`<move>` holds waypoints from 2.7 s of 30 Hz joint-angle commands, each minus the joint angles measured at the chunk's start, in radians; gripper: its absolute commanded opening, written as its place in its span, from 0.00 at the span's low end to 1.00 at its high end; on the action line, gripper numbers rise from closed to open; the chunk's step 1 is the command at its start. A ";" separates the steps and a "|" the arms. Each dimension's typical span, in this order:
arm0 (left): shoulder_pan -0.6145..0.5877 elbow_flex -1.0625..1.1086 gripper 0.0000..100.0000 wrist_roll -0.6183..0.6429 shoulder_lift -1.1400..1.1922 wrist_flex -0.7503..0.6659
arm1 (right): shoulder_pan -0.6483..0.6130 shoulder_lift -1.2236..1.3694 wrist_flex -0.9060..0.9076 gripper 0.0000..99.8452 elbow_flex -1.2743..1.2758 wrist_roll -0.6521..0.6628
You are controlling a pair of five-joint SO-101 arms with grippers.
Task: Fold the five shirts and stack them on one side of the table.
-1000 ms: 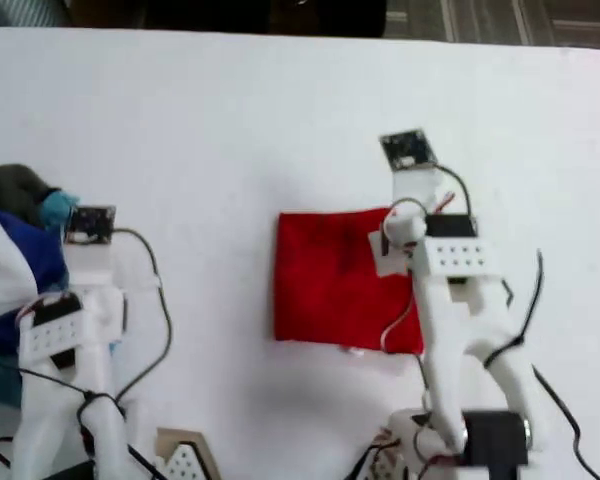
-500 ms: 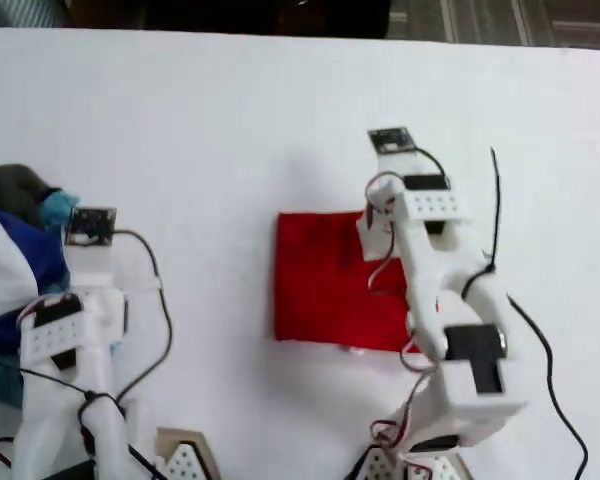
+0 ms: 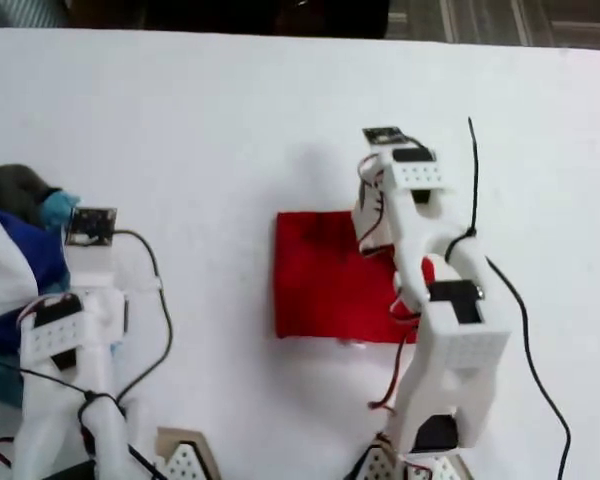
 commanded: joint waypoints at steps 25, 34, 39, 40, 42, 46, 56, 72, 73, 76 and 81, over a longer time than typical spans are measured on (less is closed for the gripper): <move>-0.002 -0.001 0.03 0.005 -0.021 -0.015 | 0.386 0.343 0.022 0.02 -1.008 0.540; -0.002 0.001 0.03 0.005 -0.020 -0.015 | 0.458 0.671 -0.148 0.02 -1.376 0.600; -0.002 0.001 0.03 0.005 -0.020 -0.015 | 0.493 0.734 -0.248 0.02 -1.416 0.598; -0.002 0.001 0.03 0.005 -0.020 -0.015 | 0.503 0.736 -0.275 0.02 -1.416 0.598; -0.002 0.001 0.03 0.005 -0.020 -0.015 | 0.509 0.737 -0.314 0.02 -1.413 0.598; -0.002 0.001 0.03 0.005 -0.020 -0.015 | 0.512 0.746 -0.360 0.02 -1.410 0.600; -0.002 0.001 0.03 0.005 -0.020 -0.014 | 0.509 0.769 -0.363 0.05 -1.390 0.598; -0.002 0.001 0.03 0.005 -0.020 -0.014 | 0.518 0.641 -0.246 0.15 -1.593 0.493; -0.002 0.001 0.03 0.005 -0.020 -0.014 | 0.510 0.627 -0.208 0.15 -1.593 0.482; -0.002 0.001 0.03 0.005 -0.020 -0.015 | 0.472 0.605 -0.064 0.14 -1.591 0.468; -0.002 0.001 0.03 0.005 -0.020 -0.015 | 0.421 0.604 0.099 0.02 -1.591 0.466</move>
